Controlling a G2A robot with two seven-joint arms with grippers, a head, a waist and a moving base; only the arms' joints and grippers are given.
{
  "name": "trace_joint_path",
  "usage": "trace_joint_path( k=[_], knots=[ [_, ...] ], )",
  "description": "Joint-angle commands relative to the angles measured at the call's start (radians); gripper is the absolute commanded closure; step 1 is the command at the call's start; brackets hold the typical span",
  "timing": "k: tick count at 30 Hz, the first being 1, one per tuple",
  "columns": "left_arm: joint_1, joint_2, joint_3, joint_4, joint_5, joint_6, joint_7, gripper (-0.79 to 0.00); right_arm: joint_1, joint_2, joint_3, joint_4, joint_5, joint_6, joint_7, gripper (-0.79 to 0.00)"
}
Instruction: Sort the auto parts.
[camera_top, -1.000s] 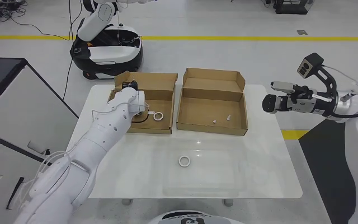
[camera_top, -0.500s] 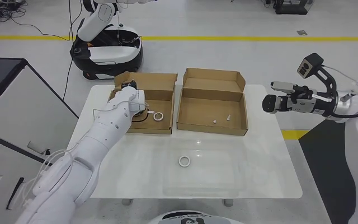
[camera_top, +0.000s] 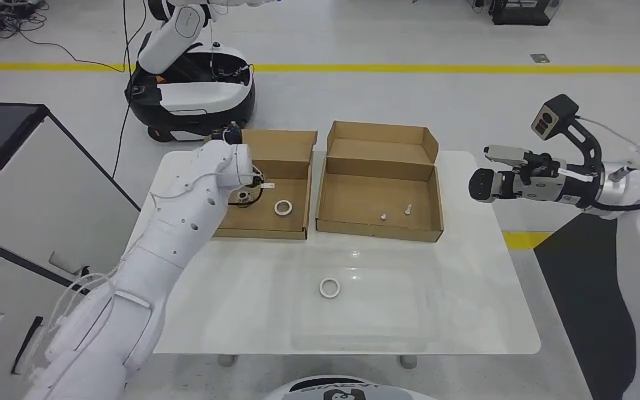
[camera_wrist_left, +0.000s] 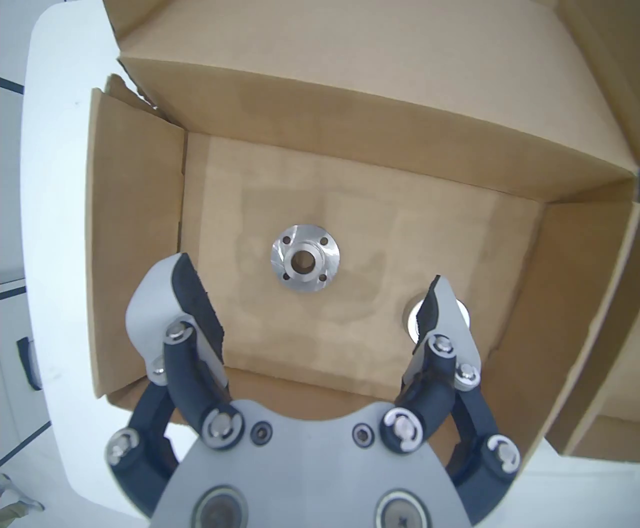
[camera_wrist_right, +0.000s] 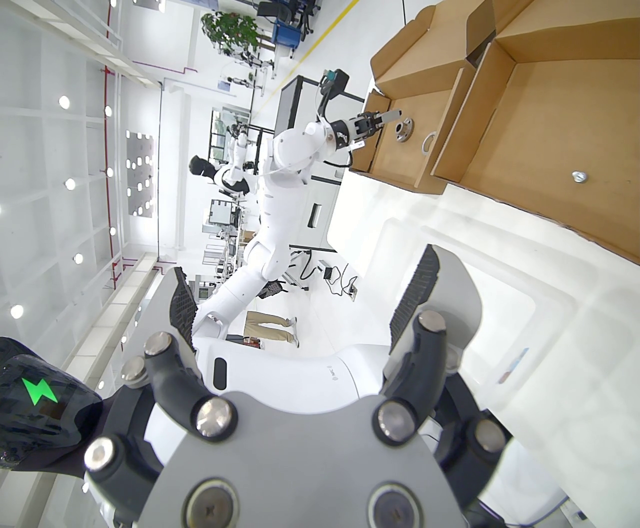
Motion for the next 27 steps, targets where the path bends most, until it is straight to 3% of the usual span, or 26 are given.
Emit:
trace_joint_path(
  k=[1, 7, 10, 25, 27],
  knots=[
    [0.031, 0.017, -0.037, -0.092, 0.023, -0.026, -0.044, -0.785, 0.000, 0.000, 0.000, 0.000, 0.000, 0.000, 0.000, -0.785],
    [0.136, 0.056, -0.145, -0.354, 0.026, -0.119, -0.176, -0.785, 0.000, 0.000, 0.000, 0.000, 0.000, 0.000, 0.000, -0.785],
    [0.181, 0.066, -0.190, -0.442, -0.036, -0.175, -0.233, -0.785, 0.000, 0.000, 0.000, 0.000, 0.000, 0.000, 0.000, -0.785],
    [0.184, 0.067, -0.193, -0.450, -0.037, -0.181, -0.238, -0.785, 0.000, 0.000, 0.000, 0.000, 0.000, 0.000, 0.000, -0.785],
    [0.192, 0.067, -0.178, -0.458, -0.040, -0.229, -0.222, -0.785, 0.000, 0.000, 0.000, 0.000, 0.000, 0.000, 0.000, -0.785]
  ],
)
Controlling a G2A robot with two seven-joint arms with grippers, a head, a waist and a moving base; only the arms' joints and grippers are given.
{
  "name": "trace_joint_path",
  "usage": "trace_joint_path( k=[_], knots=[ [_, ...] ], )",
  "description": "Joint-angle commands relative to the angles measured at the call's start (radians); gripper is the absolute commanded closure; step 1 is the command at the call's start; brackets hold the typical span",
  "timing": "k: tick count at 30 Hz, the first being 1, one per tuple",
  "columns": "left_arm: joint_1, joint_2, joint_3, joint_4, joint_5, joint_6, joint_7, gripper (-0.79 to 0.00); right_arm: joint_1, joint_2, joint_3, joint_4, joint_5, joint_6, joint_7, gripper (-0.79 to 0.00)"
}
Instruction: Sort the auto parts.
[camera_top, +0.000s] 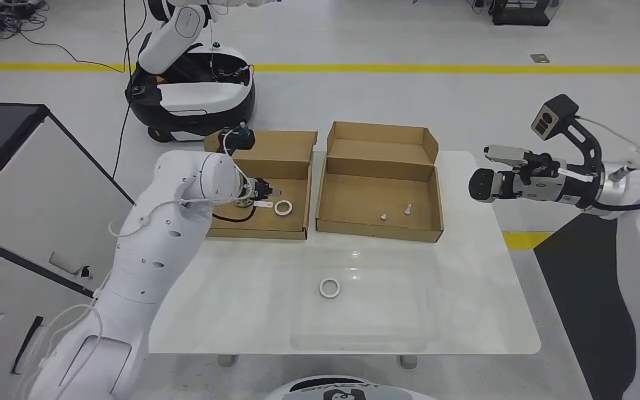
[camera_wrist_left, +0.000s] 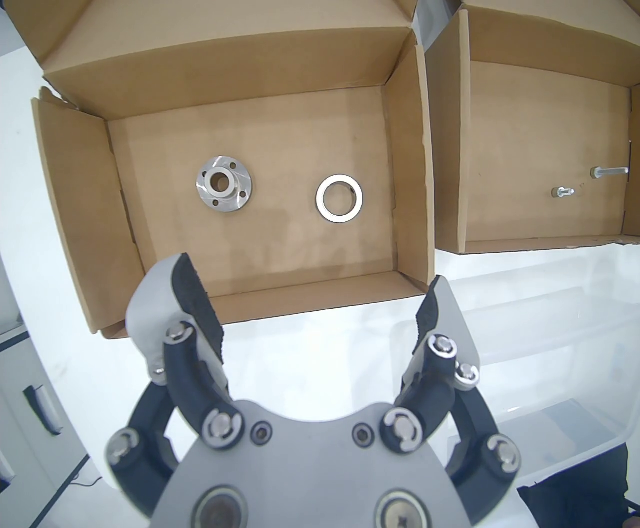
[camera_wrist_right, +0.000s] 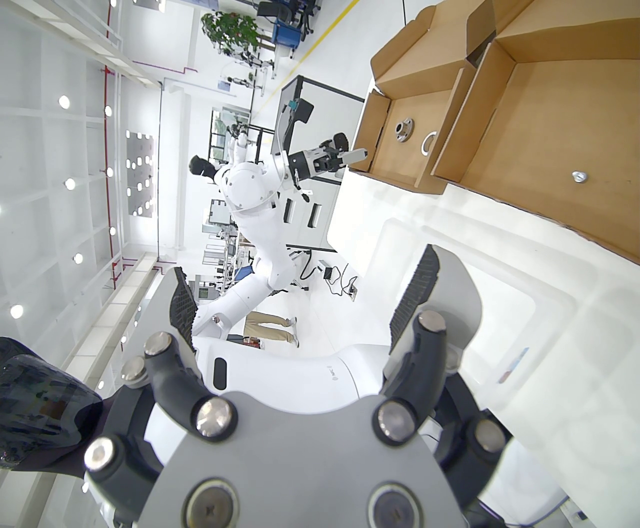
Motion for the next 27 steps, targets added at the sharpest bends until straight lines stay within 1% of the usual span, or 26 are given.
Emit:
trace_joint_path(
  k=[1, 4, 10, 11, 18, 21, 24, 27],
  knots=[
    [0.004, -0.001, 0.013, -0.018, -0.016, -0.073, 0.018, -0.785, 0.000, 0.000, 0.000, 0.000, 0.000, 0.000, 0.000, -0.785],
    [-0.005, -0.002, 0.017, -0.048, -0.091, -0.172, 0.010, -0.785, 0.000, 0.000, 0.000, 0.000, 0.000, 0.000, 0.000, -0.785],
    [-0.047, -0.009, 0.077, -0.112, -0.223, -0.355, -0.055, -0.785, 0.000, 0.000, 0.000, 0.000, 0.000, 0.000, 0.000, -0.785],
    [-0.055, -0.010, 0.101, -0.119, -0.243, -0.394, -0.055, -0.785, 0.000, 0.000, 0.000, 0.000, 0.000, 0.000, 0.000, -0.785],
    [-0.117, -0.010, 0.228, -0.147, -0.340, -0.566, -0.055, -0.785, 0.000, 0.000, 0.000, 0.000, 0.000, 0.000, 0.000, -0.785],
    [-0.134, -0.005, 0.273, -0.160, -0.383, -0.612, -0.055, -0.785, 0.000, 0.000, 0.000, 0.000, 0.000, 0.000, 0.000, -0.785],
    [-0.152, 0.000, 0.300, -0.184, -0.459, -0.615, -0.052, -0.785, 0.000, 0.000, 0.000, 0.000, 0.000, 0.000, 0.000, -0.785],
    [-0.165, 0.005, 0.317, -0.198, -0.468, -0.622, -0.046, -0.785, 0.000, 0.000, 0.000, 0.000, 0.000, 0.000, 0.000, -0.785]
  ],
)
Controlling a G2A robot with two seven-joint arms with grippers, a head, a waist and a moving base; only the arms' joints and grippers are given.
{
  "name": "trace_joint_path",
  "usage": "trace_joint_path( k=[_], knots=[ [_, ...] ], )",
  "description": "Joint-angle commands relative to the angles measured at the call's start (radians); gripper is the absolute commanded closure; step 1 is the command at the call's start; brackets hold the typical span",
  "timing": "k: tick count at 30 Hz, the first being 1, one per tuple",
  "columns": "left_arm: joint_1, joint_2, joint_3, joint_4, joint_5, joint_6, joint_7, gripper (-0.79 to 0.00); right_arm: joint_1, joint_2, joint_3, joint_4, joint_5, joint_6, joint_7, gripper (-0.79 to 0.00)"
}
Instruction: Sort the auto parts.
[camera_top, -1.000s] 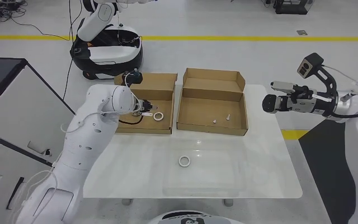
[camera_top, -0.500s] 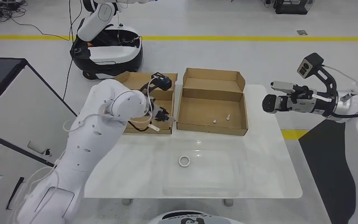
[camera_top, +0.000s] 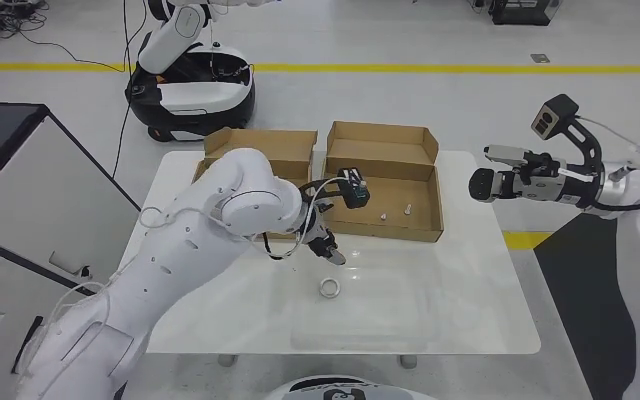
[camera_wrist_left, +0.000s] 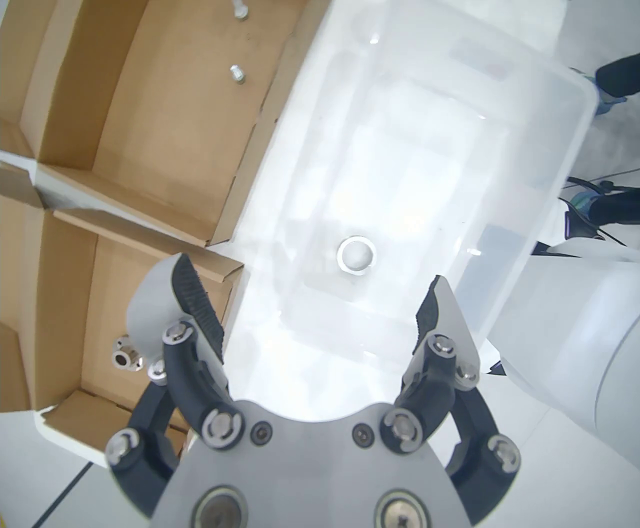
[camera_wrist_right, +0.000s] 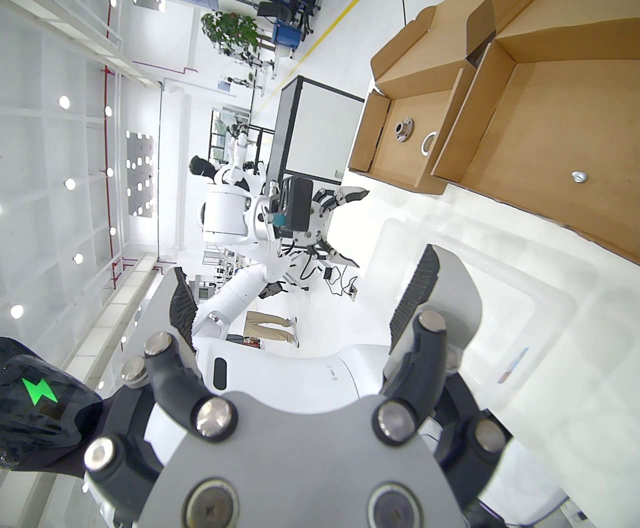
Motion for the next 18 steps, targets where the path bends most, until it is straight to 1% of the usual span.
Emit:
trace_joint_path(
  k=[1, 11, 12, 15, 18],
  knots=[
    [0.000, 0.000, 0.001, 0.000, 0.003, 0.000, 0.000, -0.785, 0.000, 0.000, 0.000, 0.000, 0.000, 0.000, 0.000, -0.785],
    [0.000, 0.000, 0.001, 0.000, 0.003, 0.000, 0.000, -0.785, 0.000, 0.000, 0.000, 0.000, 0.000, 0.000, 0.000, -0.785],
    [0.008, 0.000, 0.005, -0.008, -0.002, -0.009, 0.015, -0.785, 0.000, 0.000, 0.000, 0.000, 0.000, 0.000, 0.000, -0.785],
    [0.022, 0.005, 0.030, -0.043, -0.009, -0.038, 0.039, -0.785, 0.000, 0.000, 0.000, 0.000, 0.000, 0.000, 0.000, -0.785],
    [0.014, 0.014, 0.074, -0.078, -0.024, -0.042, 0.042, -0.785, 0.000, 0.000, 0.000, 0.000, 0.000, 0.000, 0.000, -0.785]
  ],
)
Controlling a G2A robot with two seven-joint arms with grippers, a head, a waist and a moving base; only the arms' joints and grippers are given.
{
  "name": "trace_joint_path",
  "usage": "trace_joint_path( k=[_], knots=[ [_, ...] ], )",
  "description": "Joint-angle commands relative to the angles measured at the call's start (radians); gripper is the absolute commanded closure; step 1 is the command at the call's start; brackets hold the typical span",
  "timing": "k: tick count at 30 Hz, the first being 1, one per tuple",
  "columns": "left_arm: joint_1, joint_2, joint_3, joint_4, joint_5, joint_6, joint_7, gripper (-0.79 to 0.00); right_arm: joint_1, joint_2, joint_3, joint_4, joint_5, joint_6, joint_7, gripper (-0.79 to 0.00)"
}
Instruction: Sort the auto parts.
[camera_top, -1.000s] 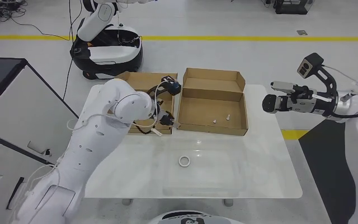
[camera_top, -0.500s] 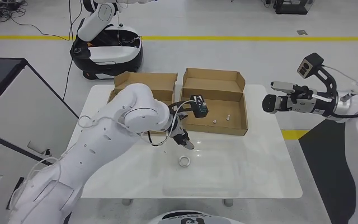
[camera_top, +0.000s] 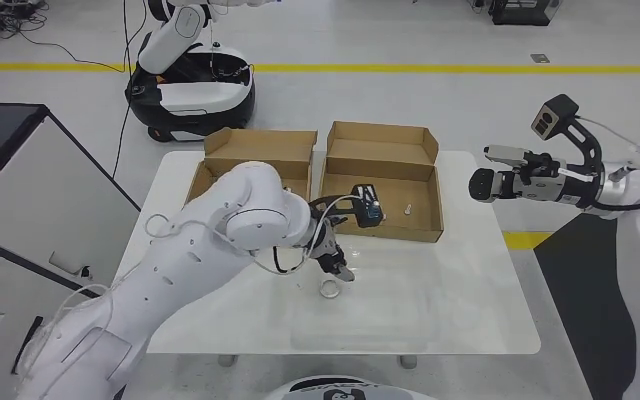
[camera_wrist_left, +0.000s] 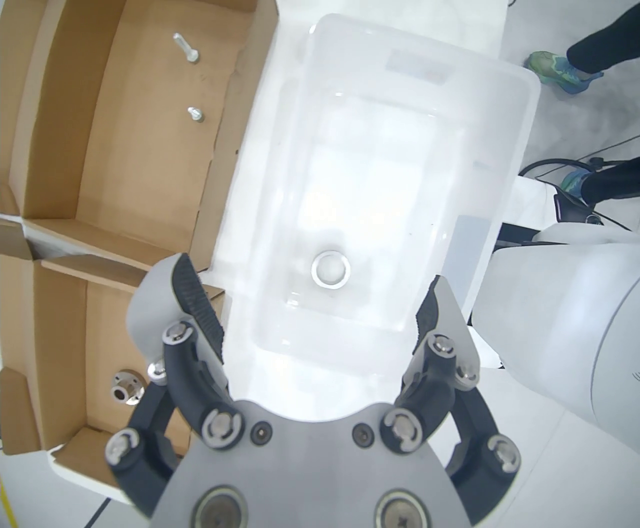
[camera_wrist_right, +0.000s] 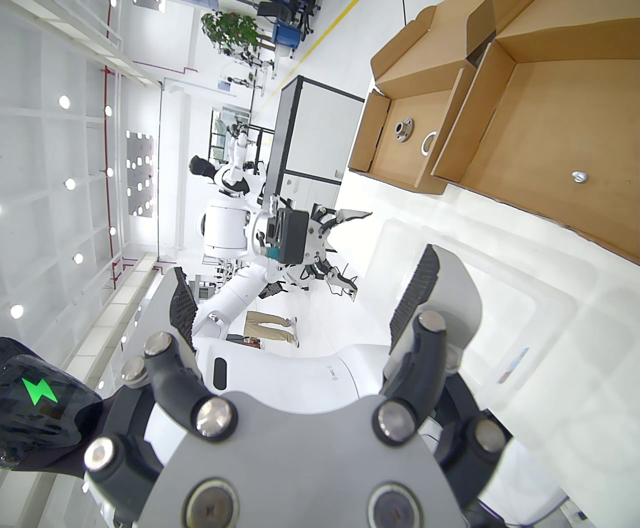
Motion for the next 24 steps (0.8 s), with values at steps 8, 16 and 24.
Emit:
trace_joint_path(
  k=[8, 16, 24],
  knots=[
    [-0.071, 0.032, 0.138, -0.041, -0.065, 0.022, -0.022, -0.785, 0.000, 0.000, 0.000, 0.000, 0.000, 0.000, 0.000, -0.785],
    [-0.090, 0.036, 0.165, -0.043, -0.064, 0.031, -0.031, -0.785, 0.000, 0.000, 0.000, 0.000, 0.000, 0.000, 0.000, -0.785],
    [-0.071, 0.022, 0.261, -0.022, -0.012, 0.006, -0.006, -0.785, 0.000, 0.000, 0.000, 0.000, 0.000, 0.000, 0.000, -0.785]
  ],
)
